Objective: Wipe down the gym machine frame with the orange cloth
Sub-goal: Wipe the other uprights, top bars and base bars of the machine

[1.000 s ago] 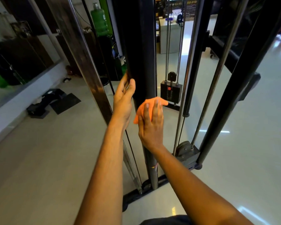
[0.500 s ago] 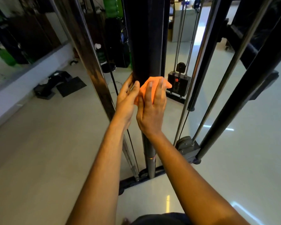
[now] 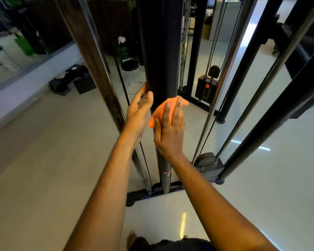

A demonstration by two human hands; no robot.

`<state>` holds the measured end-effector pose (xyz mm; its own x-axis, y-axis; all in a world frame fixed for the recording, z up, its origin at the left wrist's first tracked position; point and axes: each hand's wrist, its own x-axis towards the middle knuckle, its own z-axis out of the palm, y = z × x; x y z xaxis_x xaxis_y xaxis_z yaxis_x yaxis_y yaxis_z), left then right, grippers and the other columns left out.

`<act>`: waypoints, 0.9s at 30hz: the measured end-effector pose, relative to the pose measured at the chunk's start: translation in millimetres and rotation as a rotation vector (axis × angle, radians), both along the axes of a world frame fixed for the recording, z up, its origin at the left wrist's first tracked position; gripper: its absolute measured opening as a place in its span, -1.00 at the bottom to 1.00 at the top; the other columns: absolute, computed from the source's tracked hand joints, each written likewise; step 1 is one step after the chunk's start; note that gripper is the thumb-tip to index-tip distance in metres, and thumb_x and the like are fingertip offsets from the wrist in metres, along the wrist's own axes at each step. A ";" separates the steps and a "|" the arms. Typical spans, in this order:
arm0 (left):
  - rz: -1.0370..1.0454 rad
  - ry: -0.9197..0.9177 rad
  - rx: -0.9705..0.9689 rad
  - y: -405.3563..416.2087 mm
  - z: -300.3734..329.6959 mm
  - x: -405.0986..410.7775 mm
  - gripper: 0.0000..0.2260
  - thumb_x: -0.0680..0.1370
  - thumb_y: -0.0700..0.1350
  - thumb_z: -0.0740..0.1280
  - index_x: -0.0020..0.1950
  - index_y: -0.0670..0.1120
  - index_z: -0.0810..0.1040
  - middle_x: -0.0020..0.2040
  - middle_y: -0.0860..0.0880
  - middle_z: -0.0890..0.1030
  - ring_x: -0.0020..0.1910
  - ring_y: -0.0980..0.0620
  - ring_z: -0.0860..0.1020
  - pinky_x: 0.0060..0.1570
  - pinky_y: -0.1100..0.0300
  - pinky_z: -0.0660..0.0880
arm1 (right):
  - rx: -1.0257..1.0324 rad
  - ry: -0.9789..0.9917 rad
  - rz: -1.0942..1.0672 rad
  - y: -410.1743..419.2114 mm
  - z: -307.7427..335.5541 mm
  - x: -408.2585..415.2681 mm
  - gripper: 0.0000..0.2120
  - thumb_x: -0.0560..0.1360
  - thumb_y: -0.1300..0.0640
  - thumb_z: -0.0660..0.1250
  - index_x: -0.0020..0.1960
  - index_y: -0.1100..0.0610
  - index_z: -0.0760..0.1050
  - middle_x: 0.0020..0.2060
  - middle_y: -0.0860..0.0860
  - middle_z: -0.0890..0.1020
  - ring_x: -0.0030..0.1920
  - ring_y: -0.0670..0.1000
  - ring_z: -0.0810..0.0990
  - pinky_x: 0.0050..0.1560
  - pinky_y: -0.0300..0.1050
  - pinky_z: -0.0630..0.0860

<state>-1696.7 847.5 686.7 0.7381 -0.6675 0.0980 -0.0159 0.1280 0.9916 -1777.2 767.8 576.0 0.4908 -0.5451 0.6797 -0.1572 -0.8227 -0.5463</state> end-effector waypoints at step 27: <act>-0.095 0.014 0.073 4.8 -147.6 10.7 -0.57 0.71 0.10 0.33 0.60 0.13 0.44 0.44 0.20 0.60 0.48 0.21 0.51 0.55 -0.02 0.42 | -0.048 0.070 0.045 -3.0 -126.8 -10.9 -0.06 0.76 0.07 0.31 0.73 -0.10 -0.40 0.74 0.15 -0.27 0.74 0.34 -0.03 0.65 0.39 0.20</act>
<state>-1686.0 852.3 539.1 0.6724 -0.7393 0.0369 0.0070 0.0562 0.9984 -1788.1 764.8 449.2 0.5615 -0.4886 0.6678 -0.1558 -0.8550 -0.4946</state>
